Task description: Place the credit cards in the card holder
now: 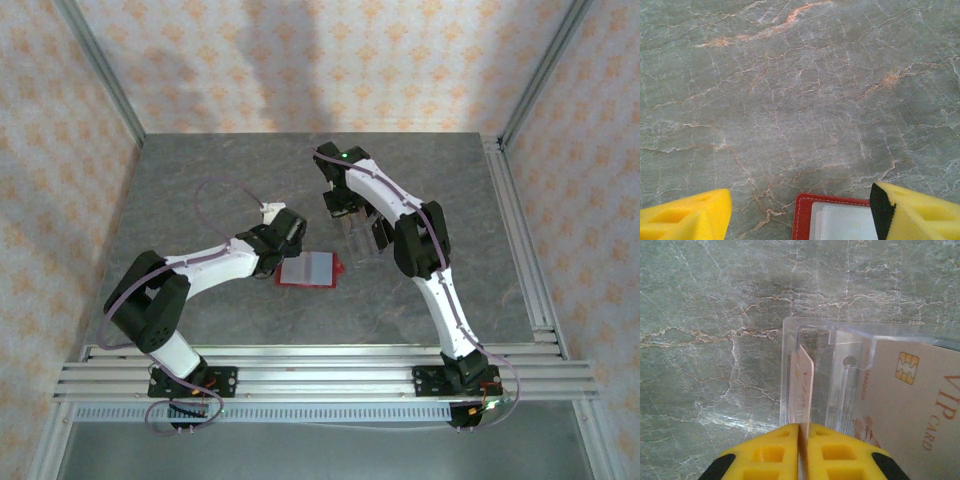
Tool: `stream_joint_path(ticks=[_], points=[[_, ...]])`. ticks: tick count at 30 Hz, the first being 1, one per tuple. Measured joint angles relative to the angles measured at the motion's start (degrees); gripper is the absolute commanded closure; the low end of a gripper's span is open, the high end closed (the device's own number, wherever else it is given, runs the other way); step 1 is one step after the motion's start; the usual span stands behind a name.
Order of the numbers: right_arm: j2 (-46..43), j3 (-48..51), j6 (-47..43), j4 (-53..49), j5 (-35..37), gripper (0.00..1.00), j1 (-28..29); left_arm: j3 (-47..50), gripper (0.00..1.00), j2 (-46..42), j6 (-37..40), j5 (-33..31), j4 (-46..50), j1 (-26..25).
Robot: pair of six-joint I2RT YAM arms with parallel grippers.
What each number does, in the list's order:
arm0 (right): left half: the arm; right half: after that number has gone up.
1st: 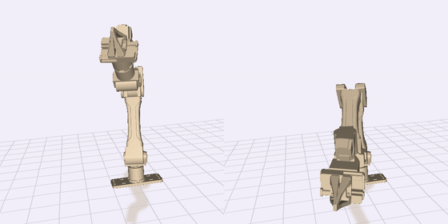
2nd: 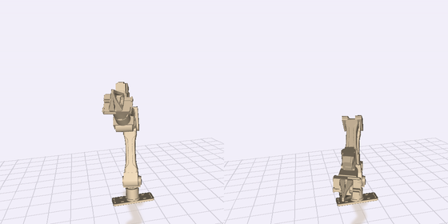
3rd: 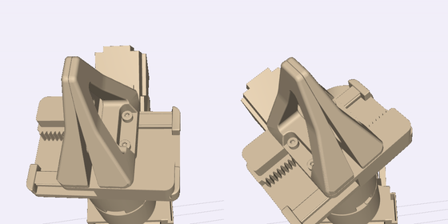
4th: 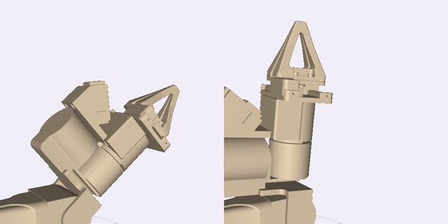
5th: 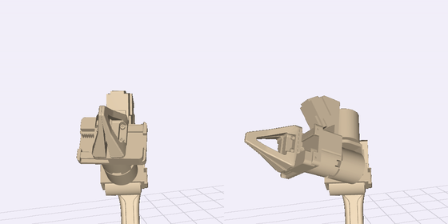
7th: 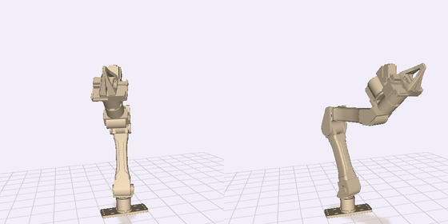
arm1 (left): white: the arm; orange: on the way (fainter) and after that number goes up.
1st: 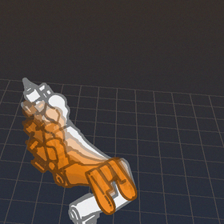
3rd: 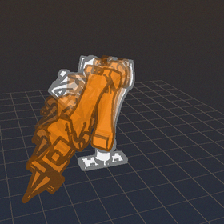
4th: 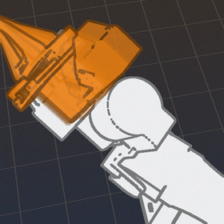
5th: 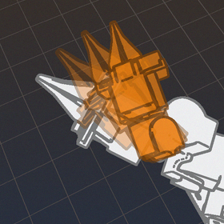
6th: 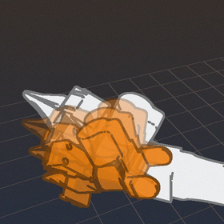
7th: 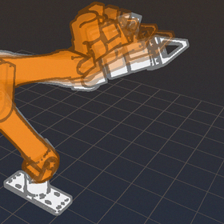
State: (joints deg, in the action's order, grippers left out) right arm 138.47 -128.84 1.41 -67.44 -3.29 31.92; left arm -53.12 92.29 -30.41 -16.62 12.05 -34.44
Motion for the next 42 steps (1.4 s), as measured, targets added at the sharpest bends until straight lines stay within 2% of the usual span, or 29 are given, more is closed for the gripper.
stream_joint_path(ticks=[2, 22, 34, 42], points=[[0.0, 0.0, 0.0, 0.0, -0.2, 0.86, 0.0, 0.0, 0.26, 0.0, -0.2, 0.2, 0.0, 0.0], [-0.8, 0.0, 0.0, 0.0, -1.0, 0.86, -0.2, 0.0, 0.26, 0.0, -1.0, 0.3, 0.0, 0.0], [-1.0, 0.0, 0.2, 0.0, -1.7, 1.0, -0.3, 0.0, 0.26, 0.0, -1.0, 0.4, 0.0, 0.0], [-1.0, 0.0, 0.2, 0.0, -2.7, 1.0, -0.3, 0.0, 0.26, 0.0, -1.0, 0.4, 0.1, 0.0]])
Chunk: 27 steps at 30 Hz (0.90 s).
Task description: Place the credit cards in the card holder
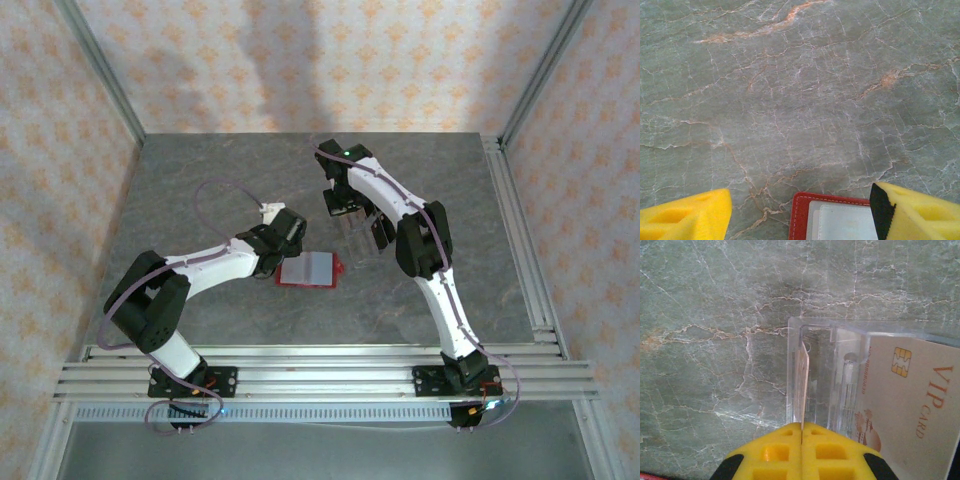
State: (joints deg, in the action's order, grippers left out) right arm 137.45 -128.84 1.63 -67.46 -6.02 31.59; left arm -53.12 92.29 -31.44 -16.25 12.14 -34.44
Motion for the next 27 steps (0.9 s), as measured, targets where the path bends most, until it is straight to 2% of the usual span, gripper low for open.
stream_joint_path(ticks=[21, 27], points=[[-6.0, 0.2, 0.7, 0.7, -4.7, 1.0, -0.5, 0.9, 0.25, -3.4, 1.3, -0.8, 6.0, 0.0], [-10.7, 6.3, 2.6, 4.6, -8.4, 1.0, -0.5, 1.3, 0.25, -5.4, 2.0, -0.9, 8.0, 0.0]])
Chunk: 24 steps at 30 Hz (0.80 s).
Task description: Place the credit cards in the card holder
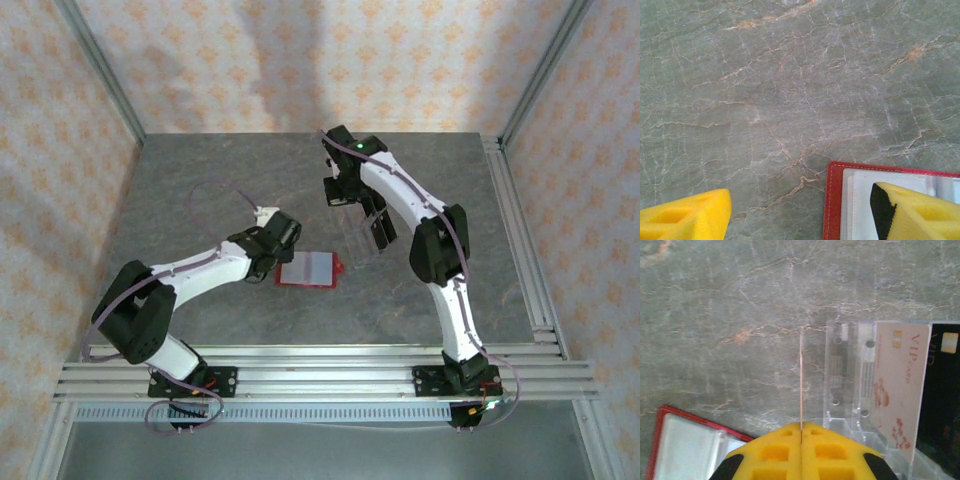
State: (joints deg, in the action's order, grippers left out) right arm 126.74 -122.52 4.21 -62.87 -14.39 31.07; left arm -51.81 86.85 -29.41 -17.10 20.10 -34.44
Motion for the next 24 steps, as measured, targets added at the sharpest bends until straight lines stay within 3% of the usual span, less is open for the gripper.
stream_joint_path(ticks=[11, 24], points=[[-16.2, 21.7, 3.8, 11.0, -4.6, 1.0, 0.0, 7.4, 0.25, -7.2, -1.6, 1.7, -0.5, 0.0], [-31.2, 47.4, 10.9, 26.0, -10.8, 1.0, 0.0, 9.3, 0.25, -7.9, -4.2, 3.1, -4.4, -2.4]])
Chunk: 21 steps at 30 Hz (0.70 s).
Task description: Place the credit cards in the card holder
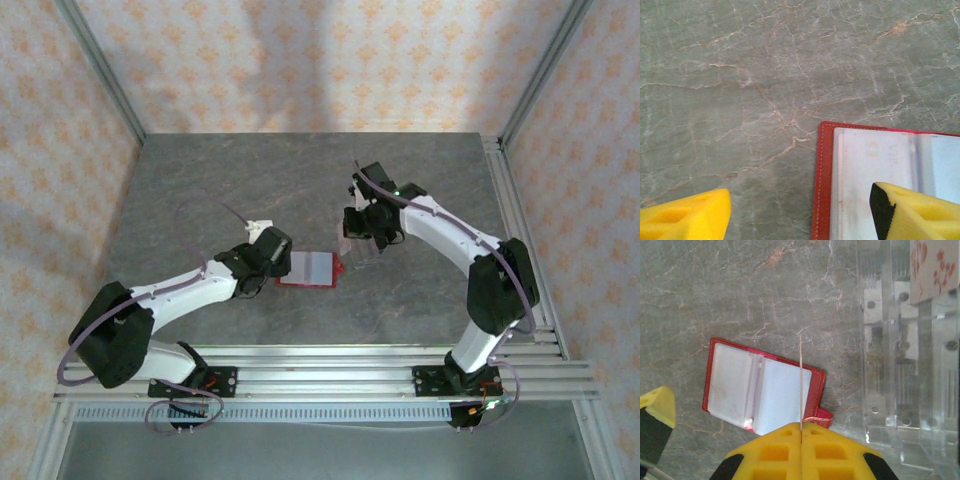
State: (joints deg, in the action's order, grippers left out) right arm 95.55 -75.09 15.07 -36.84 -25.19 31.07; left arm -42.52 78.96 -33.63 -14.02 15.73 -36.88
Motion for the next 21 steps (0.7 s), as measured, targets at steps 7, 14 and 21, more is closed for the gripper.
stream_joint_path(ticks=[7, 14, 21], points=[[-6.7, 10.4, 4.5, 7.4, -2.9, 1.0, 0.0, 0.9, 0.25, 3.8, -1.5, 0.3, -4.5, -1.4], [-10.9, 18.6, 10.0, 16.6, -6.8, 1.0, 0.0, 0.2, 0.25, 5.6, -3.0, -0.5, -3.8, -2.8], [-12.3, 24.4, 15.0, 26.3, -8.7, 1.0, 1.3, -4.7, 0.25, 8.5, -2.4, -3.5, 1.7, -2.9]])
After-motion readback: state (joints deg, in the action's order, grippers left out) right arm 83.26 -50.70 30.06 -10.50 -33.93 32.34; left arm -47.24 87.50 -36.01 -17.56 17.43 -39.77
